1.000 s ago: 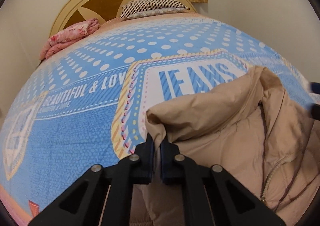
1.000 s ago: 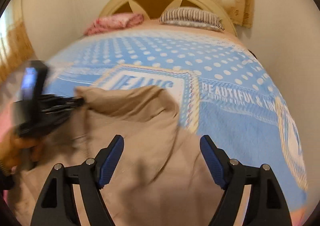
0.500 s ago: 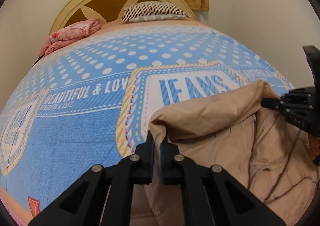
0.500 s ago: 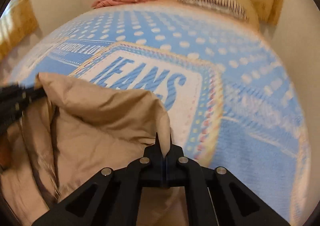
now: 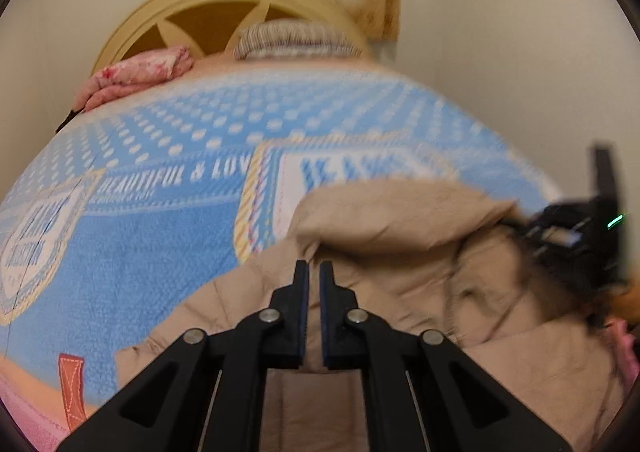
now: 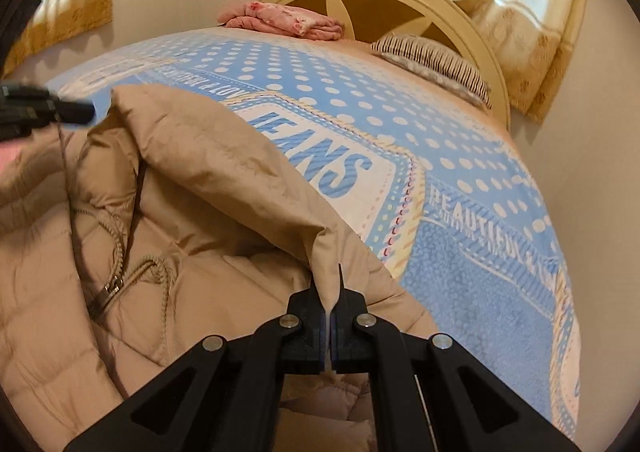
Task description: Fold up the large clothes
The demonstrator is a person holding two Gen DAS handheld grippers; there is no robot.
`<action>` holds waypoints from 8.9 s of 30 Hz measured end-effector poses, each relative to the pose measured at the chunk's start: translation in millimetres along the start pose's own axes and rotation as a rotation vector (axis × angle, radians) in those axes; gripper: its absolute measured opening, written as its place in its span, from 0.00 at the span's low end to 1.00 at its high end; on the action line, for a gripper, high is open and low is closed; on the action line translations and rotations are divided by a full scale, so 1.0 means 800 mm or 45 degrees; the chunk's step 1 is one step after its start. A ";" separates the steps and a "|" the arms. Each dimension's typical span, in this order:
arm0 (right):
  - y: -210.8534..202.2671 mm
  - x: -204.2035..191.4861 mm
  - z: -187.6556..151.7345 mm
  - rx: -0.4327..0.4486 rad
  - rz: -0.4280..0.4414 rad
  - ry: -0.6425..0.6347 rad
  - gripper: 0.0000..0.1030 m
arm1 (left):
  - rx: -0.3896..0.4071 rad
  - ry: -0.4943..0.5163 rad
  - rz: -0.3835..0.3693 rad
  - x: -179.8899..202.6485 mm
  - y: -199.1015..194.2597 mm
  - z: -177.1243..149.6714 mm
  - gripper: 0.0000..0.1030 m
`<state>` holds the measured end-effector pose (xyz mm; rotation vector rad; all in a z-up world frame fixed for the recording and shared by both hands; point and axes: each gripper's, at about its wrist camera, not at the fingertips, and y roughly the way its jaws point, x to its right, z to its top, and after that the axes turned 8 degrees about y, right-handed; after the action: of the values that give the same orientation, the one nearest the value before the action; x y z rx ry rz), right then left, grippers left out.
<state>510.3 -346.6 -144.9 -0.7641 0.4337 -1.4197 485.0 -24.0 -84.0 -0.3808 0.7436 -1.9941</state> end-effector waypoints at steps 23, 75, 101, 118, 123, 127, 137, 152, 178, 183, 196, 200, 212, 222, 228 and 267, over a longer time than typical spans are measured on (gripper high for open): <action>-0.009 -0.001 -0.015 -0.027 0.027 -0.022 0.03 | -0.240 -0.060 0.190 0.028 0.133 0.001 0.53; 0.070 -0.018 -0.005 -0.148 0.124 0.599 0.33 | -0.340 -0.040 0.244 0.062 0.180 -0.009 0.94; 0.076 -0.022 -0.004 -0.164 0.103 0.587 0.33 | -0.378 -0.051 0.256 0.057 0.188 -0.010 1.00; 0.069 -0.012 0.005 -0.200 0.127 0.575 0.34 | -0.362 -0.079 0.261 0.045 0.159 0.012 0.96; -0.025 0.023 -0.004 -0.080 0.099 0.650 0.66 | -0.115 -0.030 0.193 0.037 0.012 0.010 0.97; -0.135 0.048 -0.055 -0.115 0.161 0.706 0.66 | -0.054 0.023 0.165 0.039 -0.112 -0.055 1.00; -0.374 0.015 -0.272 -0.131 0.136 0.761 0.76 | -0.143 -0.004 0.195 0.053 -0.291 -0.266 1.00; -0.431 -0.020 -0.484 -0.196 0.161 1.087 0.76 | -0.238 -0.230 0.046 0.061 -0.316 -0.401 0.99; -0.597 -0.018 -0.446 0.343 0.661 1.151 0.07 | 0.264 -0.160 -0.265 0.072 -0.510 -0.347 0.13; -0.640 0.000 -0.412 0.521 0.710 1.159 0.07 | 0.346 -0.195 -0.344 0.056 -0.528 -0.314 0.13; -0.504 0.059 -0.238 0.511 0.610 1.233 0.06 | 0.192 -0.220 -0.306 -0.022 -0.407 -0.215 0.23; -0.452 0.087 -0.200 0.476 0.559 1.272 0.06 | 0.118 -0.267 -0.373 -0.049 -0.394 -0.186 0.28; -0.311 0.122 -0.165 0.320 0.459 1.330 0.06 | 0.225 -0.403 -0.293 -0.107 -0.411 -0.169 1.00; -0.199 0.123 -0.138 0.230 0.286 1.346 0.06 | 0.273 0.132 0.162 0.101 -0.302 -0.144 1.00; -0.165 0.127 -0.129 0.188 0.277 1.350 0.11 | 0.096 0.286 0.392 0.150 -0.167 -0.126 1.00; -0.084 -0.067 -0.105 0.021 0.163 0.782 0.53 | -0.226 -0.040 0.399 0.082 -0.014 -0.134 1.00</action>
<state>397.8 -310.8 -165.6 -0.2639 0.9237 -1.5182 386.7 -39.1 -161.2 -0.3732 0.9048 -1.6318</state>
